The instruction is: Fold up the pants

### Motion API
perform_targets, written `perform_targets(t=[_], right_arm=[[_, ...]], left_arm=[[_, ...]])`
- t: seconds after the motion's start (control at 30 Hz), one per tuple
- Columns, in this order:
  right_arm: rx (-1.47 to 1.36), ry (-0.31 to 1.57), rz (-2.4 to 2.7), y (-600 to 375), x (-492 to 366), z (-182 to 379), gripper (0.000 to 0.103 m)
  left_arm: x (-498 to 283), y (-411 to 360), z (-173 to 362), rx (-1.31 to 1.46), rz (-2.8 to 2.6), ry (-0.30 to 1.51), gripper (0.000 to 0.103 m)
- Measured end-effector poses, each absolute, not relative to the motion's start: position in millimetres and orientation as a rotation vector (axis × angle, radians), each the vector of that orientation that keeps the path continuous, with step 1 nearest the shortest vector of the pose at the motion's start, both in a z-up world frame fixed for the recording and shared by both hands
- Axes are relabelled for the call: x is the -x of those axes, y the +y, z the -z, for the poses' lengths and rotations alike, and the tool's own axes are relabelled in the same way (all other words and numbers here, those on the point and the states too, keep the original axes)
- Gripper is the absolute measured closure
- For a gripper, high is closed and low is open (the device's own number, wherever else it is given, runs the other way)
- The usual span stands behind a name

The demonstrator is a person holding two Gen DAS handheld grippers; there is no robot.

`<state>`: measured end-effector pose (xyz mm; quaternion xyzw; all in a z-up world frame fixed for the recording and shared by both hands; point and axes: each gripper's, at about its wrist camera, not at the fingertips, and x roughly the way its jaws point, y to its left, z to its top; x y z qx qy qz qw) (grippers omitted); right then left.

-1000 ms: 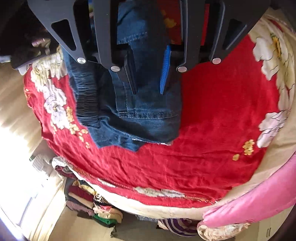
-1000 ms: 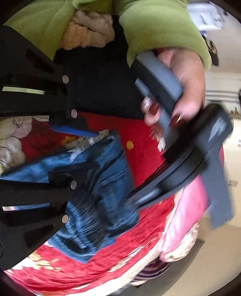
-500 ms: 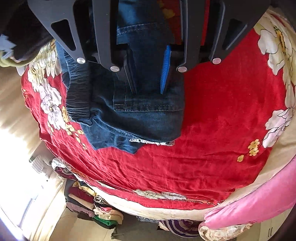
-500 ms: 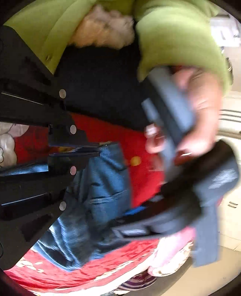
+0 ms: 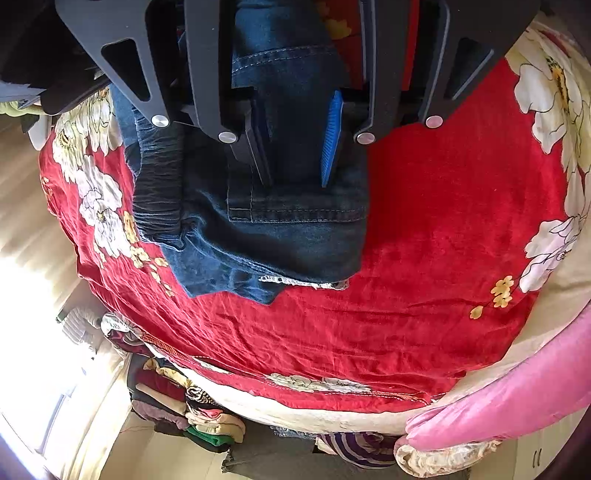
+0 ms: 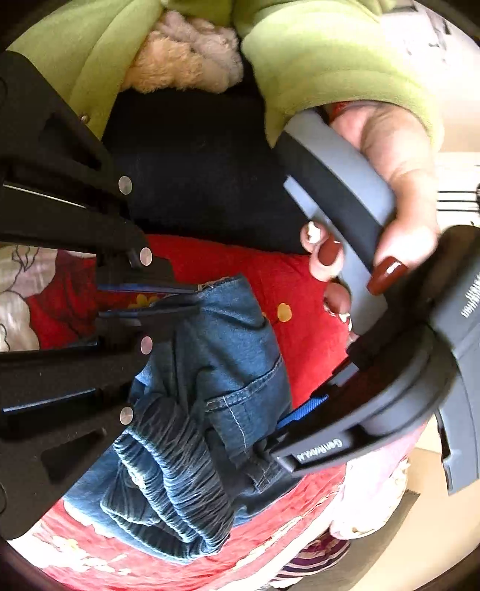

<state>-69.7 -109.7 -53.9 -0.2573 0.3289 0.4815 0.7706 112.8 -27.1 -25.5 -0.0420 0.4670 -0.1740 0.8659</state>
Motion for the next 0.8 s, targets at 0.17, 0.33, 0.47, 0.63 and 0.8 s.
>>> perform_targets(t=[0.17, 0.33, 0.47, 0.63, 0.8], right_arm=[[0.486, 0.718, -1.056, -119, 70, 38, 0.098], [0.456, 0.725, -1.046, -126, 77, 33, 0.098], [0.433, 0.733, -1.045, -135, 81, 28, 0.096], [0.412, 0.722, -1.027, -147, 78, 20, 0.087], [0.373, 0.712, -1.009, -156, 76, 12, 0.069]], left_arm=[[-112, -27, 24, 0.086, 0.359, 0.974, 0.076], [-110, -27, 23, 0.083, 0.354, 0.971, 0.074], [-109, -27, 22, 0.083, 0.349, 0.968, 0.072], [-106, -26, 19, 0.086, 0.346, 0.962, 0.07], [-101, -27, 14, 0.085, 0.343, 0.952, 0.068]])
